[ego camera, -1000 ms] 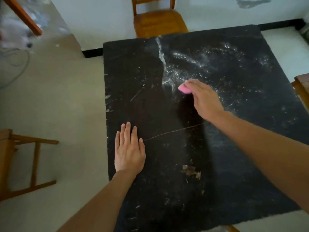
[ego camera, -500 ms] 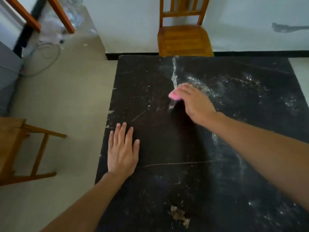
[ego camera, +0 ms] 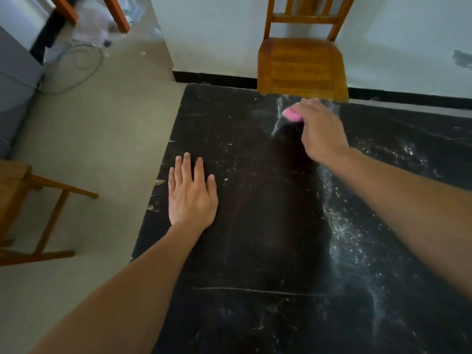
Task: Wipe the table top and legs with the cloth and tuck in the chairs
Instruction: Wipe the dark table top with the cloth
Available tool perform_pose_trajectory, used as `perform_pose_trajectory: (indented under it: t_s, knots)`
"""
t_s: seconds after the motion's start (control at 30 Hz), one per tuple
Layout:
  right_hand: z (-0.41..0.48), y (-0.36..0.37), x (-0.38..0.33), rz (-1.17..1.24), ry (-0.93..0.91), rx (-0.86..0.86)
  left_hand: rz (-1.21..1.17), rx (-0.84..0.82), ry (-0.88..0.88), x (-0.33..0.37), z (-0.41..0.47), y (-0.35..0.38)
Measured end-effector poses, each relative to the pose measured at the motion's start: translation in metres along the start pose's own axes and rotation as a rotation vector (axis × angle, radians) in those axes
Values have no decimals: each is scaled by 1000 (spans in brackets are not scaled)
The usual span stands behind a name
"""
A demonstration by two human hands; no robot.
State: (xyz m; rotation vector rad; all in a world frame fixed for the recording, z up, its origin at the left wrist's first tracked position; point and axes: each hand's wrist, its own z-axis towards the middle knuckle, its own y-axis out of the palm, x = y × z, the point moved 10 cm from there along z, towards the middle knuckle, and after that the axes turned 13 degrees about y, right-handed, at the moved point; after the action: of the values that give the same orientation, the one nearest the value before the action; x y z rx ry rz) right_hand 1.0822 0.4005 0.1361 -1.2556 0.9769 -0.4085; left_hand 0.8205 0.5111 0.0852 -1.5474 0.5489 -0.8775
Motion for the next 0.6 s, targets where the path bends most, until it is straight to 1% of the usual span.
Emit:
perform_pose_trajectory:
  t_s: [0.03, 0.07, 0.13, 0.17, 0.2, 0.23, 0.27, 0.3, 0.33, 0.4, 0.43, 0.47, 0.5, 0.53, 0.57, 0.6]
  knots:
    - [-20, -1, -19, 21, -128, 19, -2, -3, -3, 0, 1, 0]
    - [-53, 7, -36, 55, -271, -11, -3, -12, -9, 0, 1, 0]
    - [-128, 40, -59, 31, -527, -122, -2, -31, -15, 2, 1, 1]
    - [-152, 55, -61, -37, -618, -151, 0, -35, -15, 2, 1, 1]
    - [-155, 63, -61, -78, -673, -180, 2, -36, -15, 2, 2, 0]
    - [-140, 63, -62, -51, -707, -208, 5, -34, -15, 1, 2, 0]
    - [-108, 60, -60, 15, -702, -198, 7, -31, -16, 0, 3, 0]
    - [-65, 54, -57, 42, -628, -155, 6, -29, -15, 0, 3, 1]
    - [-16, 44, -48, 36, -483, -109, 3, -30, -14, 1, 3, 0]
    - [74, 22, -4, -18, -59, -76, 7, -37, -11, 1, 3, 2]
    - [93, 13, 16, -1, 148, -74, 10, -42, -9, 0, 4, 3]
    - [96, 5, 21, -1, 238, -49, 17, -44, -7, 0, 5, 4]
    - [88, 2, 6, -28, 182, -19, 26, -46, -6, -1, 5, 4]
    - [74, 7, -17, -15, 40, -14, 35, -49, -7, -1, 5, 4]
    - [51, 18, -41, 19, -122, -48, 41, -51, -9, -1, 5, 4]
    - [24, 35, -61, 44, -275, -130, 43, -54, -9, -1, 4, 4]
